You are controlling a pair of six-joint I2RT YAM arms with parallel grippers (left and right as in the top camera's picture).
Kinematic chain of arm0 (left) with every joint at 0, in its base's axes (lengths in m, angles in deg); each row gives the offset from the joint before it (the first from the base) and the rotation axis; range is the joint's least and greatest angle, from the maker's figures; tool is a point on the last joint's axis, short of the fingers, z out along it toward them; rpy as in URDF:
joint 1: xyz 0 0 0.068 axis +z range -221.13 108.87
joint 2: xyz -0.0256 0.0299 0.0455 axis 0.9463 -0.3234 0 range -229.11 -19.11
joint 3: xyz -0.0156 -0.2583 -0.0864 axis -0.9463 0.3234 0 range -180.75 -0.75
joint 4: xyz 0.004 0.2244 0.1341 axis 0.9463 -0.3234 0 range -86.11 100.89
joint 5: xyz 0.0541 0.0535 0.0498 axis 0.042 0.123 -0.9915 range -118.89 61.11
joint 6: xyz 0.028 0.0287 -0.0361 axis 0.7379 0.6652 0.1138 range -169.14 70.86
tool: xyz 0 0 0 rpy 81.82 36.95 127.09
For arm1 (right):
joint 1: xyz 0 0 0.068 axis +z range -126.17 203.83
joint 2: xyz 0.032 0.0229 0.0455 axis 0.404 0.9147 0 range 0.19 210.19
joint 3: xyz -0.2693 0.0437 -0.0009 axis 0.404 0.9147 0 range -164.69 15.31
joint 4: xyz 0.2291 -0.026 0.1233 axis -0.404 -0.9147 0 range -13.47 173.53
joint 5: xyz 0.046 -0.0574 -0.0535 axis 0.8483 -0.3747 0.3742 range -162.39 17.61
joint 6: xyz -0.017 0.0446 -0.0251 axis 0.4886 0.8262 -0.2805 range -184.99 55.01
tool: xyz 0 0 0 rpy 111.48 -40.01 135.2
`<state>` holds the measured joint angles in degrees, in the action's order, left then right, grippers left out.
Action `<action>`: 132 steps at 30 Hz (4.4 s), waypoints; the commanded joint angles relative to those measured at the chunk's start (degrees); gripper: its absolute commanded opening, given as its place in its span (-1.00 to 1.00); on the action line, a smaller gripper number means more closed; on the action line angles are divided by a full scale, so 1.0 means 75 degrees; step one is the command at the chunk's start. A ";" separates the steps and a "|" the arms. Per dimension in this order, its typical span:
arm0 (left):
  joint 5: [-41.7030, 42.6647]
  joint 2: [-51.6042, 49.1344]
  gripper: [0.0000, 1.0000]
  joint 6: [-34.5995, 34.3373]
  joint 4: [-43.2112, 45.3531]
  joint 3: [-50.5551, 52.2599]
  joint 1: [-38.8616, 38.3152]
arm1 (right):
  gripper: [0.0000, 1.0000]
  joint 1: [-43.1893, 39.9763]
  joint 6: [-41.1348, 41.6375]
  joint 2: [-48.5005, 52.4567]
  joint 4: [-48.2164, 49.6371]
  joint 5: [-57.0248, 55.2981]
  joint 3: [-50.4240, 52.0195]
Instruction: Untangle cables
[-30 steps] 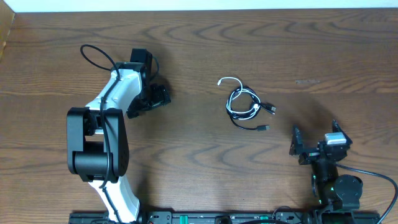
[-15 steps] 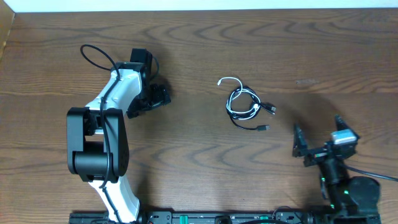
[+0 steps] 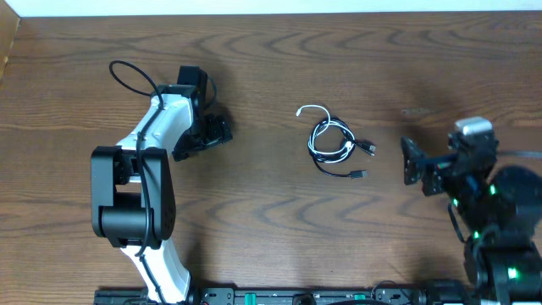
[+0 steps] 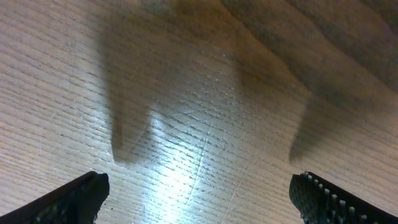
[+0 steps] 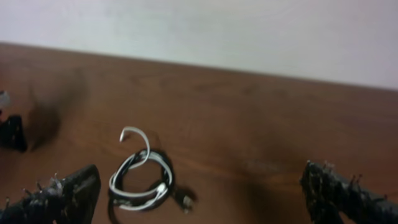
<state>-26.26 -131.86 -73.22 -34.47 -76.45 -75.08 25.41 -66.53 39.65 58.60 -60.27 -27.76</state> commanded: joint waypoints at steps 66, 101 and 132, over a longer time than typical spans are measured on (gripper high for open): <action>-0.0096 0.0090 0.96 0.0006 -0.0029 -0.0140 0.0009 | -0.98 0.3316 0.1017 0.8877 -0.0615 0.0254 -0.2999; -0.0096 0.0090 0.96 0.0006 -0.0029 -0.0140 0.0009 | -0.58 0.2868 -0.0385 0.8804 -0.1856 0.1699 -0.3914; -0.0096 0.0090 0.96 0.0006 -0.0029 -0.0140 0.0009 | -0.14 0.3168 -0.0740 0.8824 -0.2608 0.1463 -0.3786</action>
<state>-26.26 -131.86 -73.20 -34.49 -76.45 -75.08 50.38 -72.00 105.94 39.69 -47.14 -53.81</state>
